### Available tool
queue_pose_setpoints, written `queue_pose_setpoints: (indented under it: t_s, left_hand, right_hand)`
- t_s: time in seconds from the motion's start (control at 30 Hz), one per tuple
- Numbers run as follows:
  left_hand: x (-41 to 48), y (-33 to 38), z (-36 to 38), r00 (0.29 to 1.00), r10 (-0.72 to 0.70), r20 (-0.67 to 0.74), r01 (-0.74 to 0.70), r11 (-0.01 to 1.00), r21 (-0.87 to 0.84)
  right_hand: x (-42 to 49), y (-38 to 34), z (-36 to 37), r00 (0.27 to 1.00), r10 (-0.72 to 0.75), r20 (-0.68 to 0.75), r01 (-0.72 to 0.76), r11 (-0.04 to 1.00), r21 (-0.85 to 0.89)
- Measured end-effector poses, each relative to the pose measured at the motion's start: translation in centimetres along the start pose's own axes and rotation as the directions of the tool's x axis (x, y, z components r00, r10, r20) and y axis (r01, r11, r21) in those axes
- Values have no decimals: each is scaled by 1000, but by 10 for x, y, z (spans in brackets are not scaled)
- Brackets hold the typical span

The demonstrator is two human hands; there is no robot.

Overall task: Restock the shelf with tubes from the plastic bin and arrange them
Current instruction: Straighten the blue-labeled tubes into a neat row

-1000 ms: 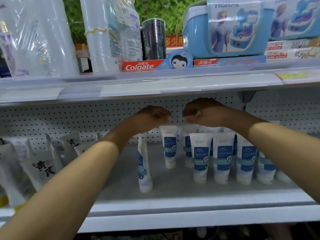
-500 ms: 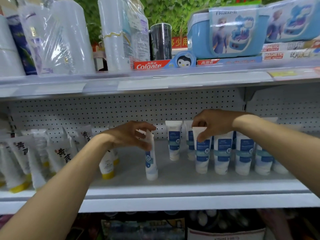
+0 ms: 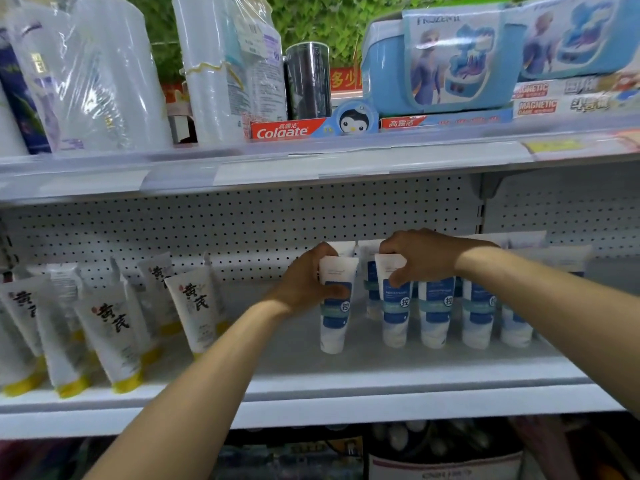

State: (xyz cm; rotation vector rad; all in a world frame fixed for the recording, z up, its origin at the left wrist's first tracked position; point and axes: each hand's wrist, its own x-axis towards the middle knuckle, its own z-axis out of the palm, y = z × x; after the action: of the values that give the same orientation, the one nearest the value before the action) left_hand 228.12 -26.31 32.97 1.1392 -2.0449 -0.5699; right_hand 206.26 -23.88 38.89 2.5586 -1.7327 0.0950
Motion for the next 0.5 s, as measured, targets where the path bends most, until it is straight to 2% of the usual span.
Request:
queue_pose_setpoints:
  t_s: [0.33, 0.5]
  left_hand:
    - [8, -10, 23, 996, 41, -74, -54, 982, -179]
    - [7, -9, 28, 996, 57, -63, -70, 971, -227]
  right_hand:
    - [-3, 1, 2, 1000, 2, -7, -2, 999, 37]
    - [-4, 2, 3, 1000, -13, -6, 13, 1000, 22]
